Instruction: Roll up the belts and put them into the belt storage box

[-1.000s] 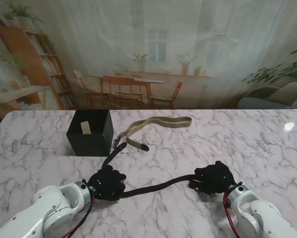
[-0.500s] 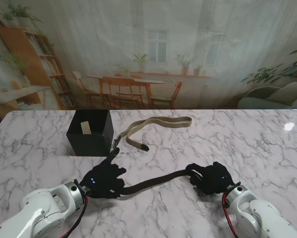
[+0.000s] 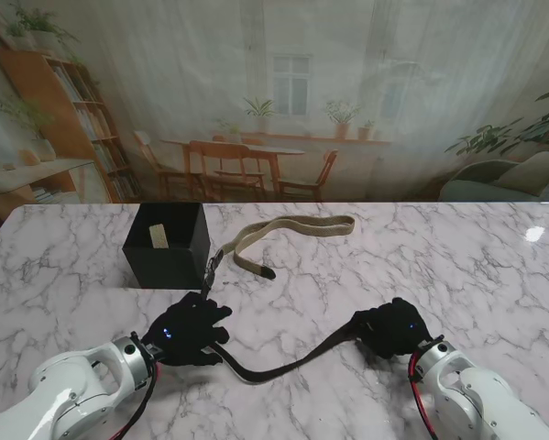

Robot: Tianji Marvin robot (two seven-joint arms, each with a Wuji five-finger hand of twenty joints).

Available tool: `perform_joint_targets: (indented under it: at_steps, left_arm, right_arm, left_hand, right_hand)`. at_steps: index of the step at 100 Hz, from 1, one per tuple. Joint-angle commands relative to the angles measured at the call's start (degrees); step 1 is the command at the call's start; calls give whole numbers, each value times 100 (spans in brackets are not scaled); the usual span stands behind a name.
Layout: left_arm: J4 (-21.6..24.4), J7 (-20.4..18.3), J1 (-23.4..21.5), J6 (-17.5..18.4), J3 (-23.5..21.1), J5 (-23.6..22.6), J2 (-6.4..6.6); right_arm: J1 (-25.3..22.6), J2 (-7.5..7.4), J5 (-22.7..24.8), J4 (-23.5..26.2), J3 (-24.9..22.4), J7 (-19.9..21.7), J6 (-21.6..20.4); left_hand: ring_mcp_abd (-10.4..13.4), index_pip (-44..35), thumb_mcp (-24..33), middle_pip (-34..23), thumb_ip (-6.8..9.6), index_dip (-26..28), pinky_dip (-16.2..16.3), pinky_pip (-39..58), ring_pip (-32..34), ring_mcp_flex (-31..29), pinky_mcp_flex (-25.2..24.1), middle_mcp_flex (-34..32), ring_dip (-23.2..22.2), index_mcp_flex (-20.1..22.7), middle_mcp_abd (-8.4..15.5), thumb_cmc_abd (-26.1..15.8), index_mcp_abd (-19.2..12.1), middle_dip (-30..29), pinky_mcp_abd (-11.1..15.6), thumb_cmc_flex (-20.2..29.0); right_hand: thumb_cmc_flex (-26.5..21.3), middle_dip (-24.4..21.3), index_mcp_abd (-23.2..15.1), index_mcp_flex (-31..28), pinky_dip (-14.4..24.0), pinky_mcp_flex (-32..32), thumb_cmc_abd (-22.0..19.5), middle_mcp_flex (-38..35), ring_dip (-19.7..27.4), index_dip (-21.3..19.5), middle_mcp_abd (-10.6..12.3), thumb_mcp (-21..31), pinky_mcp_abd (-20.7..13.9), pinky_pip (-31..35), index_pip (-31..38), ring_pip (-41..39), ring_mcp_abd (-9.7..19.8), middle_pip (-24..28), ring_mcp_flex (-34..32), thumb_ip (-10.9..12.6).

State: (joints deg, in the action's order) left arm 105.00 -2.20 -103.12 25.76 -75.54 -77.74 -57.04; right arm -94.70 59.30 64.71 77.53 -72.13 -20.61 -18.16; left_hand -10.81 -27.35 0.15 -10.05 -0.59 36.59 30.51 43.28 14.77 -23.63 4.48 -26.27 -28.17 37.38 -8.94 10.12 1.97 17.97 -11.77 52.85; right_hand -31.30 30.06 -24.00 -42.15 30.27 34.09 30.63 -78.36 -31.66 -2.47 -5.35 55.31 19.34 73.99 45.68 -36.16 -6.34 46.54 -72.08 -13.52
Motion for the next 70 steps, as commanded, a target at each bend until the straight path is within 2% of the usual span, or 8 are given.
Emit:
perform_joint_targets:
  at_steps: [1,18,26,33,37,40,50,70]
  left_arm:
    - [52,-36,-40,26,-15,43,-16]
    - [46,19,-40,40,-30,89,-25]
    - [27,48,-30,37,-26,108,-28]
    - [14,60,-25,26,-24,129,-32]
    - [5,68,-20,20,-21,138,-33]
    - [-2,73,-17,17,-18,144,-34]
    - [-56,77,20,-3,30,196,-37]
    - [-236,-267,223,-31,278,501,-30]
  right_arm:
    - [-27,19,-21,-41,3,33,-12]
    - [-22,7,-13,-28,8,132,-14]
    - [-21,7,-34,-19,3,188,-33]
    - [-61,6,-100,68,-57,415,-79]
    - [-101,7,-170,145,-110,603,-113]
    - [-125,7,-215,194,-147,720,-152]
    - [-210,-7,-280,378,-267,1066,-229]
    - [-292,6,-367,541,-339,1241,-175]
  left_hand:
    - [-77,77,-55,148,-14,50,-1,-145,-77,85,-107,182,67,34,-98,-247,122,-28,-192,-49]
    - [-61,117,-70,161,-19,50,-5,-171,-87,81,-117,179,68,36,-91,-325,126,-27,-202,-84]
    - [-63,132,-74,166,-20,51,-7,-186,-95,83,-121,174,69,37,-93,-369,133,-26,-211,-96]
    - [-65,146,-77,168,-21,50,-9,-197,-96,73,-123,159,68,43,-88,-406,143,-25,-215,-107]
    - [-68,153,-80,170,-23,50,-12,-210,-99,73,-132,153,68,43,-86,-425,128,-24,-213,-111]
    - [-65,159,-85,170,-26,50,-13,-215,-98,68,-131,146,67,42,-80,-445,130,-23,-212,-123]
    - [-70,219,-96,169,-28,26,-16,-236,-101,56,-137,114,66,-12,-77,-511,169,-18,-241,-152]
    - [-86,1217,-149,209,-24,-739,9,-270,-131,2,-121,56,72,-641,-63,-726,240,-28,-275,-422]
  right_hand:
    - [-775,-62,656,-459,-18,-42,184,-524,75,249,474,404,75,-18,834,84,448,16,-117,-136]
    - [-256,-491,2039,-870,-52,99,516,-528,269,75,760,305,-241,-37,1359,400,752,-577,-90,-174]
    - [319,-814,2306,-1067,-86,125,504,-546,410,-242,825,314,-336,-38,1038,534,777,-960,-36,-112]
    - [764,-1121,2509,-1091,-112,83,372,-521,553,-667,855,415,-447,-63,463,736,780,-1538,137,131]
    - [1060,-1136,2625,-1041,-99,-11,260,-400,615,-1392,847,463,-471,-111,-182,863,777,-1798,273,541]
    - [1184,-1143,2665,-918,-92,-69,238,-281,637,-1703,853,443,-472,-136,-444,920,779,-1897,367,682]
    - [1309,-1189,2633,-319,-89,-235,241,89,706,-1698,815,307,-474,-183,-732,1106,736,-2083,668,704]
    - [775,-907,2115,689,-15,-293,-12,232,627,-1667,579,481,-437,-179,-1012,1040,499,-1794,713,836]
